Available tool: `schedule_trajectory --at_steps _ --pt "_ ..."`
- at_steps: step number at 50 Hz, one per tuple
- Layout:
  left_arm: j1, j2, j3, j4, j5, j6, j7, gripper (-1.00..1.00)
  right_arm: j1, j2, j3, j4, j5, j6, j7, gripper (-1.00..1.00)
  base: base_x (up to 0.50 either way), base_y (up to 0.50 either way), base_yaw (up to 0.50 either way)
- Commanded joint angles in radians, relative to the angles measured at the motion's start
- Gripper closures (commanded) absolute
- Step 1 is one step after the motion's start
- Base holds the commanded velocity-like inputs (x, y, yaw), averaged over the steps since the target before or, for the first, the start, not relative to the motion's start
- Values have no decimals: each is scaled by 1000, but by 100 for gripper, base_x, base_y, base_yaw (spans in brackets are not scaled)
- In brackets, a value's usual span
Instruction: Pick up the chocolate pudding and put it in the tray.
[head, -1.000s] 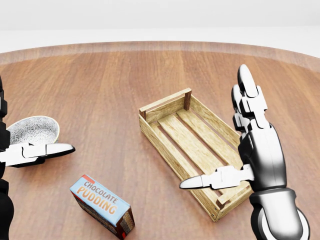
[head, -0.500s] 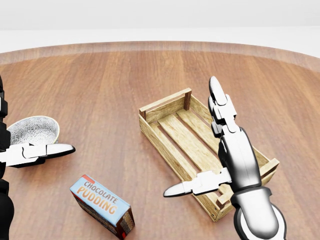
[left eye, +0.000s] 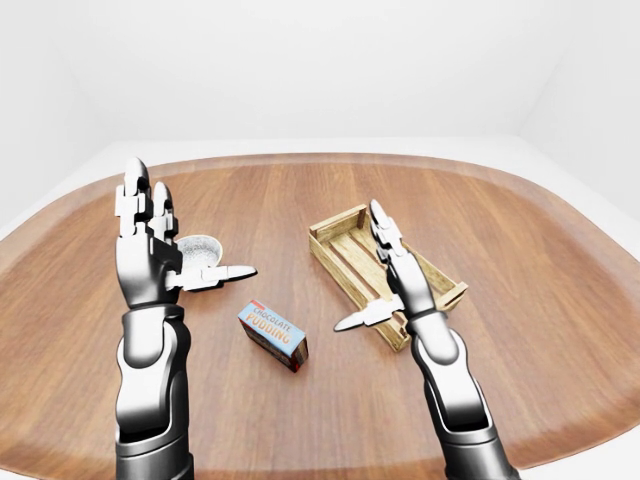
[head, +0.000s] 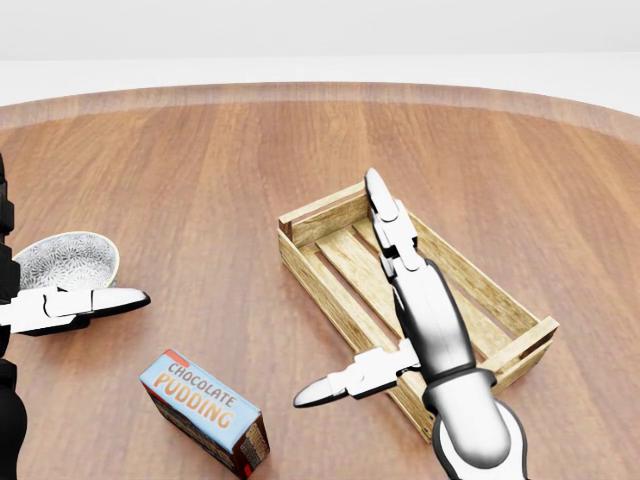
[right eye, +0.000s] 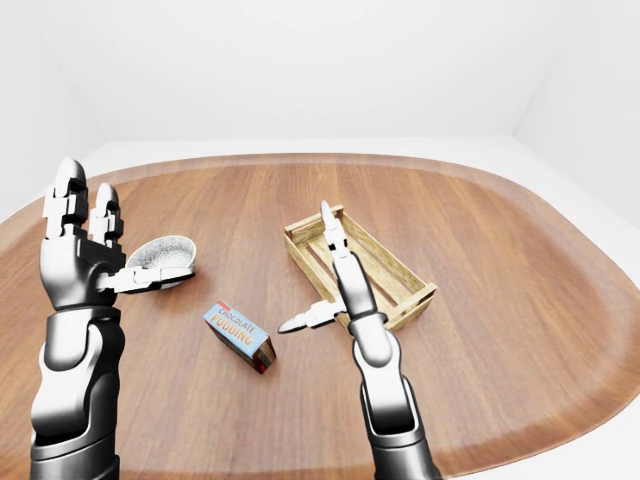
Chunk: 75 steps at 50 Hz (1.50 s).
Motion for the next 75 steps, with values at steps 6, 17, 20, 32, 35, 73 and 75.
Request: schedule_trajectory --at_steps 6,17,20,32,35,73,75 --pt "2 -8 9 14 -33 0 -11 -100 -28 27 54 69 -68 0 19 -100 0 0 0" --pt "-1 -4 12 1 -37 0 -11 -100 -68 48 68 179 -113 0 23 -100 0 0 0" --pt "-2 -4 13 7 -36 0 -12 -100 -73 54 70 203 -116 0 20 -100 0 0 0" --pt "-2 -4 13 4 -39 0 -12 -100 -91 78 93 247 -138 0 20 -100 0 0 0" --pt "-2 -4 13 2 -39 0 -11 -100 -93 81 99 260 -146 0 19 -100 0 0 0" --pt "-2 -3 15 -4 -40 0 -10 -100 -105 134 182 277 -353 0 83 -100 0 0 0" --pt "-2 -3 15 -4 -40 0 -10 -100 -104 135 185 271 -361 0 88 -100 0 0 0"
